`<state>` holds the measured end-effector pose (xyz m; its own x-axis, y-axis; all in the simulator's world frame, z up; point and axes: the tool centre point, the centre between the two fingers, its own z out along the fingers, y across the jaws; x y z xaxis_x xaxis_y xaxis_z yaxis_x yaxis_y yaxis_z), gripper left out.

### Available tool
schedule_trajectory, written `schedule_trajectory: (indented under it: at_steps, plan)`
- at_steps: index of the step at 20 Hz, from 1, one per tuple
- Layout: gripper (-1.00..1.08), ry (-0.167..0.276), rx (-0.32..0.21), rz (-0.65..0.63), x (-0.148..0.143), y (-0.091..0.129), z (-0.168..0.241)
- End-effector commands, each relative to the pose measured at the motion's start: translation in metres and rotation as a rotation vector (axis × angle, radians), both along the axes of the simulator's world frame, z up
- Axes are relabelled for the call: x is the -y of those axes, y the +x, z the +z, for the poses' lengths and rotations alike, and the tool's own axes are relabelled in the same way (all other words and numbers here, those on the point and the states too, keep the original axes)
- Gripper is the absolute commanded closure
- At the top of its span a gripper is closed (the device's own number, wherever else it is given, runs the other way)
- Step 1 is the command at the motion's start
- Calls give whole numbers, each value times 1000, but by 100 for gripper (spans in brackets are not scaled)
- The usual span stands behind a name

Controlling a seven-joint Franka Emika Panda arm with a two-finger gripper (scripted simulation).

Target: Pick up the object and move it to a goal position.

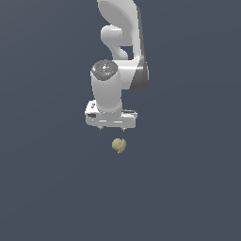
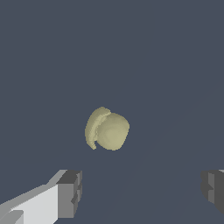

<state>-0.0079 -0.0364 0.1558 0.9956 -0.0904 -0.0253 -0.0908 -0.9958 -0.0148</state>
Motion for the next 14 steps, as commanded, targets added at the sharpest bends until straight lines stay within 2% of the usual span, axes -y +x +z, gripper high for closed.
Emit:
schedule_trajectory:
  at_steps: [1, 14]
  plan:
    - [-92, 0, 0, 0, 0, 0, 0]
    - [-92, -19, 13, 36, 13, 2, 4]
